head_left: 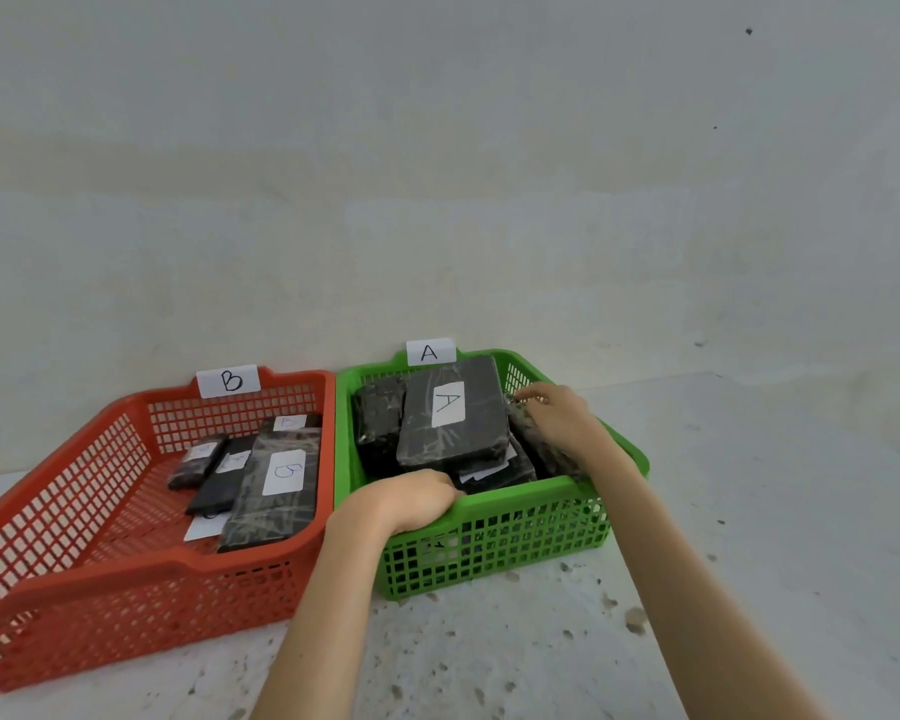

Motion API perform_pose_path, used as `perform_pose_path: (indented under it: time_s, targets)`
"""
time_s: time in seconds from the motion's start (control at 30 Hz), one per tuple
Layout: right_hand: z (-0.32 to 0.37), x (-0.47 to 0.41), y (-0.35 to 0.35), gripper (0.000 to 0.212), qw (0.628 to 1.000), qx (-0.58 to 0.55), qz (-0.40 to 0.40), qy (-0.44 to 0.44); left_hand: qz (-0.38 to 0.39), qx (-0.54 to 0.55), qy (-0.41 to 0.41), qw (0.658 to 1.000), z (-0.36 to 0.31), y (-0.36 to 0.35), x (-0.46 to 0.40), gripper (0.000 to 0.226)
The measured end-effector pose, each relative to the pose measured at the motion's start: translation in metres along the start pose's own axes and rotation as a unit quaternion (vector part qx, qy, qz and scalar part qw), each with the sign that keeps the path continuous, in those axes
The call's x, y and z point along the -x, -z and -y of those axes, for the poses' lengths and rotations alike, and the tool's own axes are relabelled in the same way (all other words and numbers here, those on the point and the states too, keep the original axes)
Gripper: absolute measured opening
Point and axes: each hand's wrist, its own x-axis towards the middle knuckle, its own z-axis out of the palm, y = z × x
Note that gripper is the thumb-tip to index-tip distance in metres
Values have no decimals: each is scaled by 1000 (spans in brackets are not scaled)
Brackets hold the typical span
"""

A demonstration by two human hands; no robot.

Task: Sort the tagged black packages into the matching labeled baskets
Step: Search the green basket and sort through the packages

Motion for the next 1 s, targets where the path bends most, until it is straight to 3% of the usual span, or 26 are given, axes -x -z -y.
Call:
perform_pose_path:
  time_s: [0.07, 0.17, 0.43, 0.53, 0.67, 0.8, 0.83, 0.93, 1.0]
  targets:
    - [-1, 1, -2, 20, 992, 119, 30, -42, 4, 0, 0, 1000, 1, 0, -1, 40]
    - [1, 3, -13, 29, 964, 242, 100, -56, 7, -1, 2, 1000, 3, 0, -2, 42]
    - [1, 5, -11, 35, 927, 335, 159, -61, 2, 6, 10, 1000, 7, -1, -7, 43]
    - [-2, 4, -8, 22, 950, 269, 137, -81, -4, 16, 16, 1000, 7, -1, -8, 45]
    - [0, 5, -1, 35, 977, 186, 74, -76, -15, 16, 34, 999, 8, -1, -10, 50]
    - [5, 0, 11, 9, 994, 92, -62, -24, -106, 41, 43, 993, 9, -1, -10, 63]
    - [6, -1, 15, 22, 994, 65, -82, -23, -133, 44, 38, 989, 10, -2, -12, 65]
    - [9, -1, 19, 35, 996, 36, -83, -25, -147, 47, 28, 988, 11, -2, -13, 62]
    - [10, -2, 13, 38, 998, 24, 1, -52, -132, 39, 31, 990, 11, -2, -13, 62]
